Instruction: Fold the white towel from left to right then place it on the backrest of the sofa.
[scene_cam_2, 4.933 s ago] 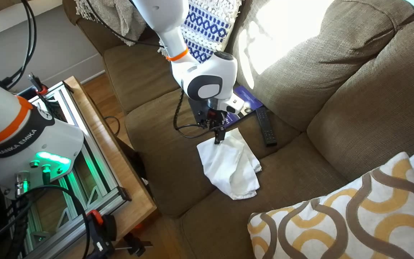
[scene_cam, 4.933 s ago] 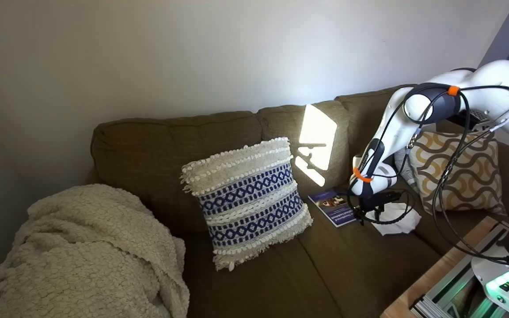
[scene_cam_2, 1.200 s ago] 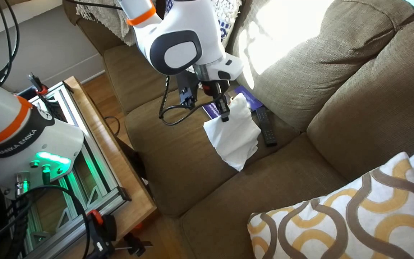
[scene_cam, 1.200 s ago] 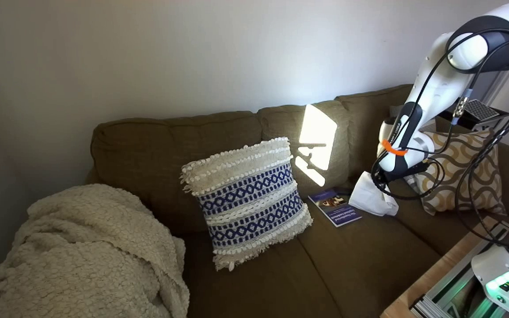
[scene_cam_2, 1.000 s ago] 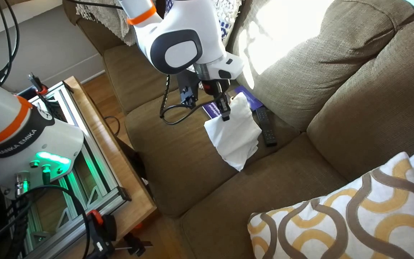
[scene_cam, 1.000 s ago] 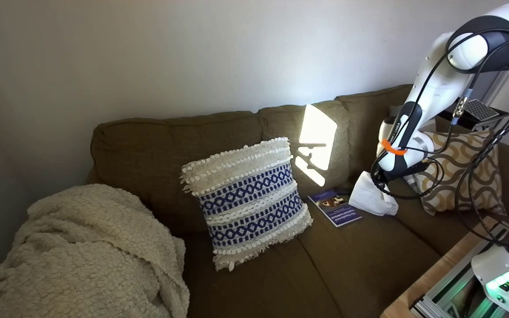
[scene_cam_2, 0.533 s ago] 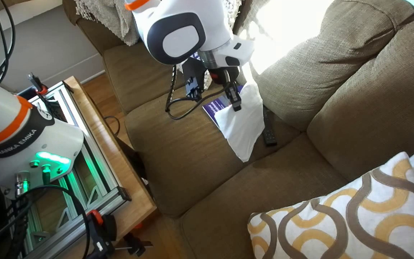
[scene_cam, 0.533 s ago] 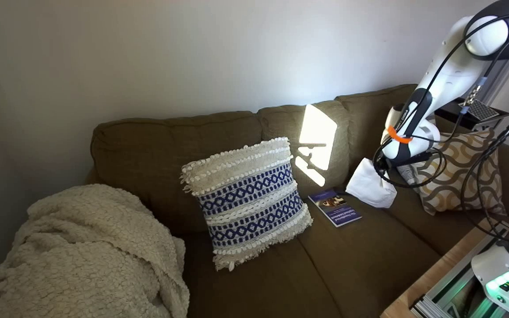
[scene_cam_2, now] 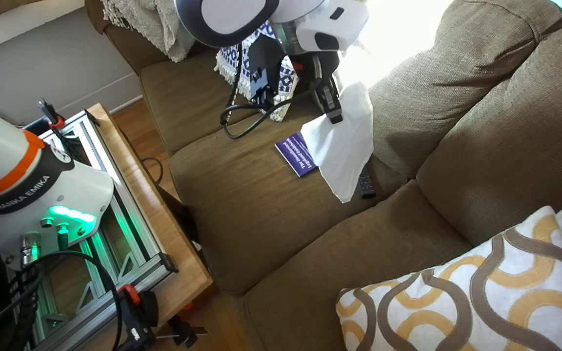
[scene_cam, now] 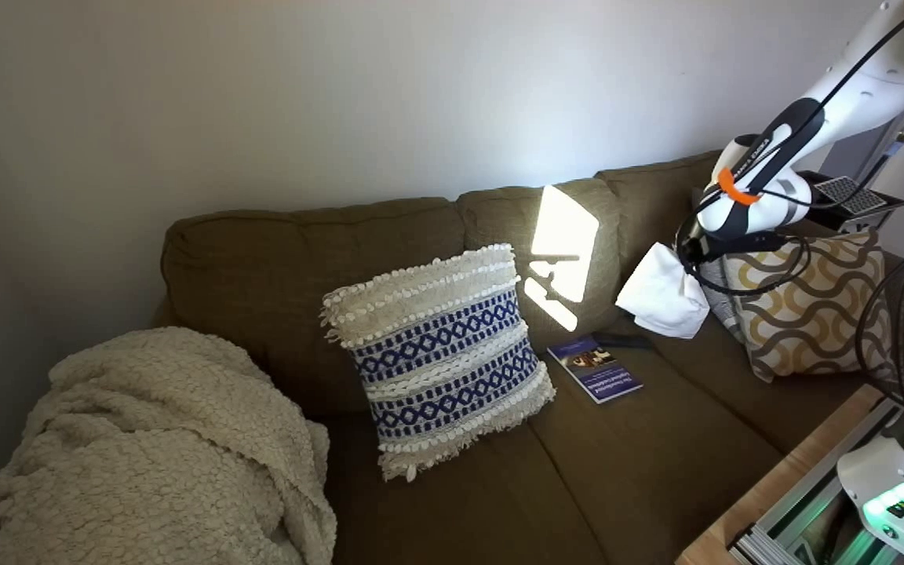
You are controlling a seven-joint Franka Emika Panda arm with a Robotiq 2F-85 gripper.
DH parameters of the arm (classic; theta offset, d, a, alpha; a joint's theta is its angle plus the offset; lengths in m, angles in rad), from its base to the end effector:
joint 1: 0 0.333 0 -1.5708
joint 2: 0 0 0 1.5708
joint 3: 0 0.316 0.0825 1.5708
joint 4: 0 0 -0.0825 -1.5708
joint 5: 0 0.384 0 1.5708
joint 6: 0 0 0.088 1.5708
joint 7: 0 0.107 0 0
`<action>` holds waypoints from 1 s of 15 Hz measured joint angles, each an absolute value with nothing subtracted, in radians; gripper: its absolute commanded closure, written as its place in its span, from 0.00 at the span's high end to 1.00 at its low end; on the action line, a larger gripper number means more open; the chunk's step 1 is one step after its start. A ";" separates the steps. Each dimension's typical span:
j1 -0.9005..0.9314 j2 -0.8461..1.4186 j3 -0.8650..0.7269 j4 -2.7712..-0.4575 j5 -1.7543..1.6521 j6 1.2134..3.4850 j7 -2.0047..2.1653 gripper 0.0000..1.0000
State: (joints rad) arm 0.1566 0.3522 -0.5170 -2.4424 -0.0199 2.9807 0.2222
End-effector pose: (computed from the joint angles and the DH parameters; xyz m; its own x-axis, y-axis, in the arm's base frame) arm 0.4721 -0.1860 0.2026 0.8488 -0.4637 0.2541 -0.5042 -0.8545 0.1250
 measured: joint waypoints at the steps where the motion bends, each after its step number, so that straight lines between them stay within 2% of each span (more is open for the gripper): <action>1: 0.147 0.316 -0.515 -2.438 -0.020 2.945 0.230 0.07; 5: 0.113 0.214 -0.501 -2.422 -0.020 2.854 0.248 0.07; 14: 0.110 0.212 -0.494 -2.424 -0.020 2.852 0.253 0.07; 15: 0.110 0.212 -0.494 -2.424 -0.020 2.852 0.253 0.02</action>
